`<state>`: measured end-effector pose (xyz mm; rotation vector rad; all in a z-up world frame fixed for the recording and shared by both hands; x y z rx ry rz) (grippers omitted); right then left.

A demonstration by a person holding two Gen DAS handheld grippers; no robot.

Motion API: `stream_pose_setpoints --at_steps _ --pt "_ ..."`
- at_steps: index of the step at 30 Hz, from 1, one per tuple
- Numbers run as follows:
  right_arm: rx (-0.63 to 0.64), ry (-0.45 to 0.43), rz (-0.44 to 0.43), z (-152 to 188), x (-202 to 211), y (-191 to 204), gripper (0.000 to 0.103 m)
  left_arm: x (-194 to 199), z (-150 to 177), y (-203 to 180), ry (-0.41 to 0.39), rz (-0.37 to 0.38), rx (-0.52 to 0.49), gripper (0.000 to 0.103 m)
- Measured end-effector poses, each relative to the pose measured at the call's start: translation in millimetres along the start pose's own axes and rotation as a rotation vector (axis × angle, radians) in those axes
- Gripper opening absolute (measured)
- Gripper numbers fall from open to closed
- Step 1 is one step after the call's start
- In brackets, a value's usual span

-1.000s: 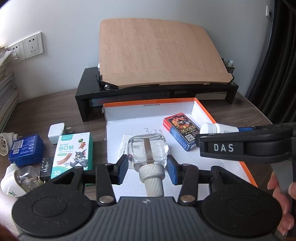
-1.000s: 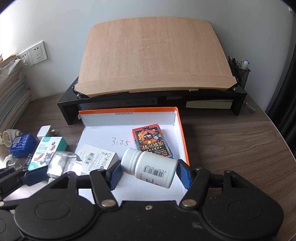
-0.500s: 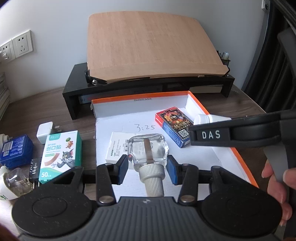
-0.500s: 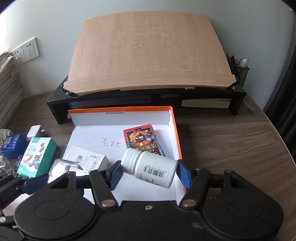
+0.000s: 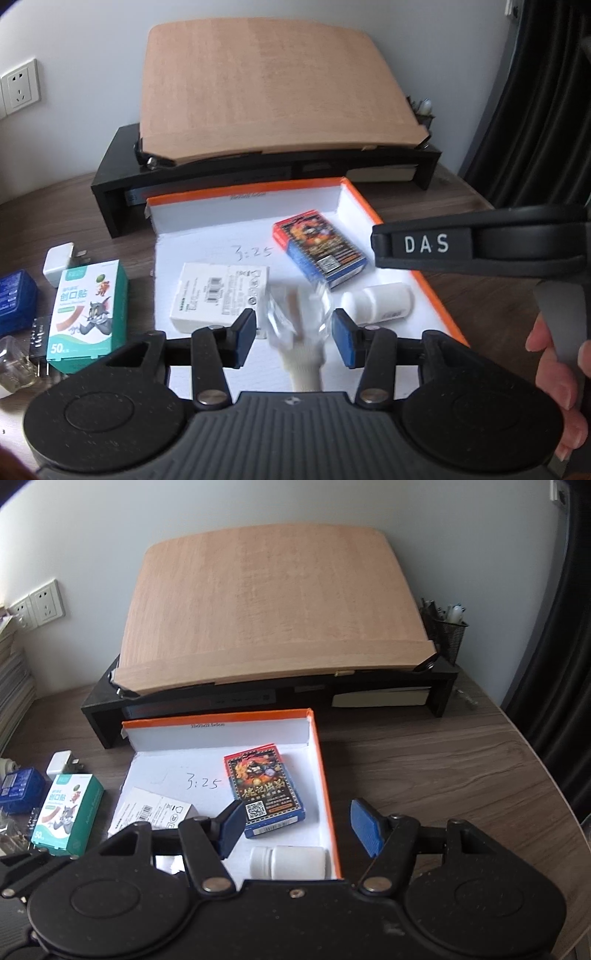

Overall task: Organize rigid objects
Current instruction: 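Open left tool to drop the glass bottle while right tool releases the pill bottle into the tray, then move left tool to the white diffuser while right tool approaches the green bandage box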

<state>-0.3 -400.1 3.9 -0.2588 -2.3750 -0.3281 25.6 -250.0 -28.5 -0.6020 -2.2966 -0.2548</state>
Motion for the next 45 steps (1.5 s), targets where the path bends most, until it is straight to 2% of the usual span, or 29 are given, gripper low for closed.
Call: stream_pose_setpoints --at_steps 2,13,27,36,40,45 --pt "-0.007 -0.013 0.007 0.8 7.1 -0.1 0.077 6.2 0.5 -1.6 -0.019 0.002 -0.003 0.063" --pt "-0.025 -0.032 0.025 21.5 35.3 14.4 0.077 36.5 15.4 22.5 -0.041 -0.04 0.048 0.069" --pt "0.056 -0.013 -0.068 39.0 34.8 91.3 0.08 75.6 40.4 108.1 -0.054 -0.232 0.181 0.089" --pt "0.114 0.007 -0.137 43.3 23.7 140.6 0.08 83.9 56.8 167.0 -0.043 -0.367 0.281 0.103" --pt "0.129 0.012 -0.152 43.2 19.4 152.7 0.08 79.3 59.8 185.6 -0.024 -0.415 0.306 0.103" --pt "0.13 0.018 -0.158 42.8 13.4 158.2 0.08 69.2 62.2 198.4 -0.014 -0.437 0.32 0.103"
Point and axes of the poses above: each gripper's, at about its wrist camera, not at the fingertips, and x roughly against the way its jaws point, y to its left, z to its underside, the point moved 1 cm from there along -x, roughly the way its jaws point, and after that the axes turned 7 degrees about -z, right-handed, at the moved point
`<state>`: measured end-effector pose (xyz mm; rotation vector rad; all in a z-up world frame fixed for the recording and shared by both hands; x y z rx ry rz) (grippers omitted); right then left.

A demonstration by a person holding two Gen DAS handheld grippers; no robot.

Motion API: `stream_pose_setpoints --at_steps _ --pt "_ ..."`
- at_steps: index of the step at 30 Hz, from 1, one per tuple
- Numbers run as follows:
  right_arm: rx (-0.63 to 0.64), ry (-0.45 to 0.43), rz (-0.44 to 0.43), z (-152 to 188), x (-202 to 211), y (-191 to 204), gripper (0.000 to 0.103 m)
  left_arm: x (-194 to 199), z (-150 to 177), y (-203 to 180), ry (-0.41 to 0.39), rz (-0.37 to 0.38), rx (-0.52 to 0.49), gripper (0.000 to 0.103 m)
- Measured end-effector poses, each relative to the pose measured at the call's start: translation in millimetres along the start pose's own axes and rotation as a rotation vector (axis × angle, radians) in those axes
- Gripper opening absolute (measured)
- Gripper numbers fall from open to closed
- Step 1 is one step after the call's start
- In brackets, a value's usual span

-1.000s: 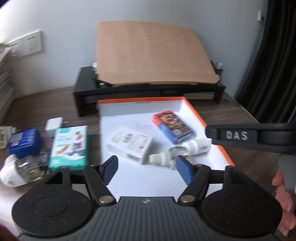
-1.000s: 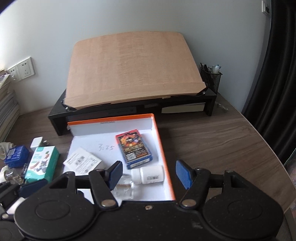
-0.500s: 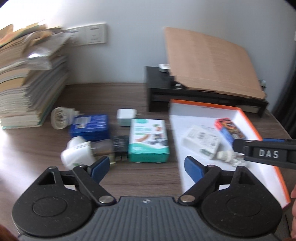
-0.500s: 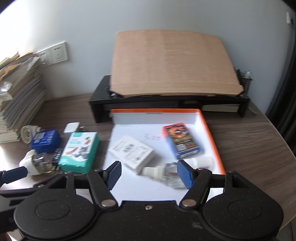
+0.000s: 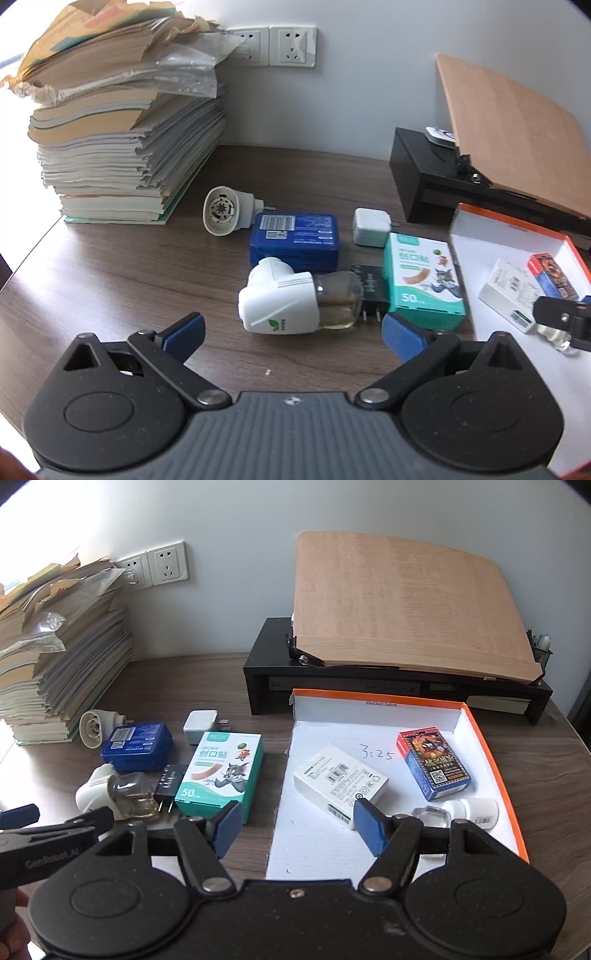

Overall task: Organize rigid objects
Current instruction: 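Move left tool to the white diffuser while right tool approaches the green bandage box, then close left tool on the white diffuser while right tool grasps the bandage box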

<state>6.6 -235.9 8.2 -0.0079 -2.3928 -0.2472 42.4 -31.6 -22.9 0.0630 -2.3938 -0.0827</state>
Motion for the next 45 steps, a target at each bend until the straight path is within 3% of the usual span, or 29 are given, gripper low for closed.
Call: stream_pose_setpoints --at_steps 10,19,23,30,40,45 --pt "-0.013 0.019 0.017 -3.4 -11.4 -5.4 0.08 -29.6 -7.3 -11.1 -0.024 -0.011 -0.015 0.103" --pt "-0.01 0.04 0.022 -6.3 -22.8 -7.5 0.08 -55.2 -13.3 -19.5 0.001 -0.011 -0.038 0.103" --pt "-0.004 0.046 0.021 -7.4 -26.3 -5.7 0.08 -62.4 -9.8 -12.0 0.009 0.032 -0.019 0.101" --pt "0.006 0.057 -0.007 -10.0 -33.8 3.5 0.08 -54.7 -5.0 0.7 -0.018 0.07 -0.017 0.099" --pt "-0.011 0.101 -0.123 -18.9 -57.2 30.4 0.083 -24.0 -10.4 29.5 -0.075 0.052 0.017 0.099" --pt "-0.026 0.137 -0.095 -26.7 -85.1 46.4 0.083 -9.9 -12.1 41.3 -0.096 0.041 0.022 0.099"
Point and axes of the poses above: each gripper's, at about its wrist camera, not at the fingertips, and x roughly against the way its jaws point, y to its left, z to its underside, the point moved 1 cm from there along -x, roughly the way its jaws point, and after that the axes turned 7 degrees about -z, right-handed, at the moved point
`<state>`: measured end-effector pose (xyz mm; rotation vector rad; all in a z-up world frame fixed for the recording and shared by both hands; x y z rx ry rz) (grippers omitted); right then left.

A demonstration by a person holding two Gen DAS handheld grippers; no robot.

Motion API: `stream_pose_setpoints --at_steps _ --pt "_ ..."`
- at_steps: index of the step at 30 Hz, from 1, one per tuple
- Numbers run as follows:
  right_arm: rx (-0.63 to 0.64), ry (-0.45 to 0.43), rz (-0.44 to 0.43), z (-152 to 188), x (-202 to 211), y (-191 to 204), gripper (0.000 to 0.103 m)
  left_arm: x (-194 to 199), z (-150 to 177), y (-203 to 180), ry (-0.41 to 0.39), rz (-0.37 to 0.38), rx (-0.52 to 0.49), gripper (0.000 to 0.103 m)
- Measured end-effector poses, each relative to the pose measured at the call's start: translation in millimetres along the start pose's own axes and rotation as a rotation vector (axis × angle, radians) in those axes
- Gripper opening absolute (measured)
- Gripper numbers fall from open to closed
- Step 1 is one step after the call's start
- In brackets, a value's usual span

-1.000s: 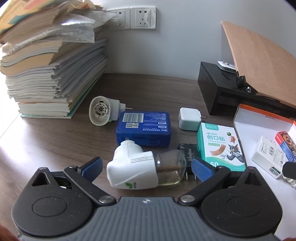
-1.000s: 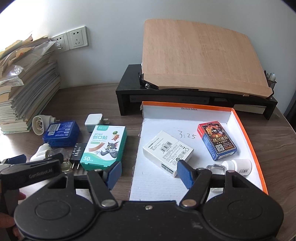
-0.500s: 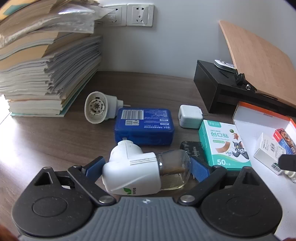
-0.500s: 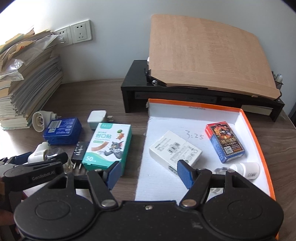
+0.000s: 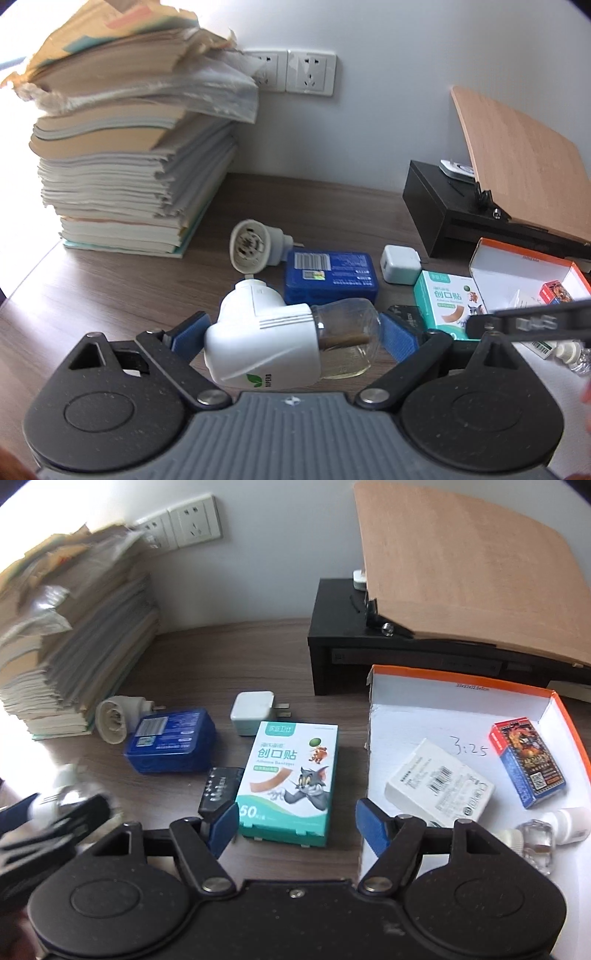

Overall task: Organize rigid objects
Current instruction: 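Close left tool on the white diffuser while right tool grasps the bandage box, then carry the diffuser with left tool while right tool carries the bandage box over the tray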

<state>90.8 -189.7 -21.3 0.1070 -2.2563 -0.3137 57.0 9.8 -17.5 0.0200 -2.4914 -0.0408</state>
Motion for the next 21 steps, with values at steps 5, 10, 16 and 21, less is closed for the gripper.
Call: stream_pose_setpoints --at_steps 5,10,16,21 --pt "-0.041 0.046 0.025 -13.7 -30.8 4.4 0.083 5.4 0.3 10.4 0.007 -0.006 0.019 0.099" --pt "-0.069 0.075 0.056 -21.9 -55.8 7.2 0.087 7.5 1.2 14.9 0.005 -0.013 0.01 0.099" --pt "-0.051 0.066 0.049 -30.5 -67.2 8.1 0.093 5.1 -0.1 17.5 0.015 -0.008 0.019 0.099" --pt "-0.043 0.066 0.035 -30.9 -61.7 -0.2 0.084 8.6 -0.6 11.6 0.004 0.002 0.004 0.099"
Point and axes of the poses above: each gripper's, at about its wrist camera, not at the fingertips, and x roughly against the way its jaws point, y to its left, z to its underside, the point moved 1 cm from there along -x, roughly the way its jaws point, and after that the axes turned 7 degrees about -z, right-handed, at the moved point
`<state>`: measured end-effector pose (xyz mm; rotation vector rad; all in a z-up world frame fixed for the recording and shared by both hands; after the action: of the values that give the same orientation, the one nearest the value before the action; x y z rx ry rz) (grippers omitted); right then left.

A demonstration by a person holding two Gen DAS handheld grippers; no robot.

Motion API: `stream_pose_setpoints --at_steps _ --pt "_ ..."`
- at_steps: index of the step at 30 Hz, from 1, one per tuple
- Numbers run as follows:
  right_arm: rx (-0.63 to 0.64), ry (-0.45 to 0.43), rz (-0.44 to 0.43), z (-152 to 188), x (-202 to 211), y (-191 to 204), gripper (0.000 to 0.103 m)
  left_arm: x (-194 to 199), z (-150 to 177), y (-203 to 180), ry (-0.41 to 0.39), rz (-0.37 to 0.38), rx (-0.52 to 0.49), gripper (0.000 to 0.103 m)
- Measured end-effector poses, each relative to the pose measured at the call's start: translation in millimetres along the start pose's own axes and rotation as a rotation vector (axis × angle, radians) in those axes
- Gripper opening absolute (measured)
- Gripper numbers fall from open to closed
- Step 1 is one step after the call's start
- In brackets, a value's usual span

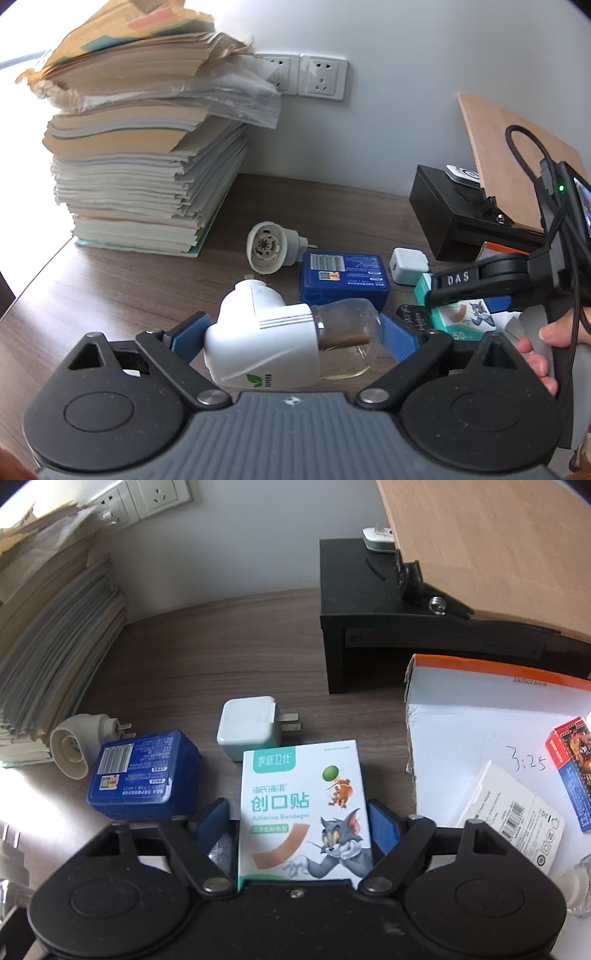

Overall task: Organize rigid objects
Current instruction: 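Carry the diffuser with left tool while right tool carries the bandage box over the tray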

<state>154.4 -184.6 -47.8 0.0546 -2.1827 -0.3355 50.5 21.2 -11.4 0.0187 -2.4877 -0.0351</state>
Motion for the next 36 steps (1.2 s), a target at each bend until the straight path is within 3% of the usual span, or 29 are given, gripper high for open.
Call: stream_pose_setpoints --at_steps 8,18,36 --pt "0.032 -0.046 -0.018 28.1 30.1 -9.1 0.084 4.8 1.7 -9.6 -0.002 0.014 -0.014 0.099" --pt "0.065 -0.147 -0.02 46.0 98.3 -17.6 0.084 20.1 -0.3 -40.1 -0.028 0.064 -0.05 0.099" --pt "-0.062 -0.225 0.074 98.9 188.8 -98.8 0.084 67.3 18.2 -131.3 -0.067 0.236 -0.162 0.099"
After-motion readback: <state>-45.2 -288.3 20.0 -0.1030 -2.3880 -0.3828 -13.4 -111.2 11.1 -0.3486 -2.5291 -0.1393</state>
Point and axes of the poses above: each gripper's, at about its wrist camera, not at the fingertips, and x roughly against the way its jaws point, y to its left, z to its underside, the point moved 1 cm from there along -x, roughly the way its jaws point, and after that the axes turned 7 degrees about -z, right-handed, at the moved point
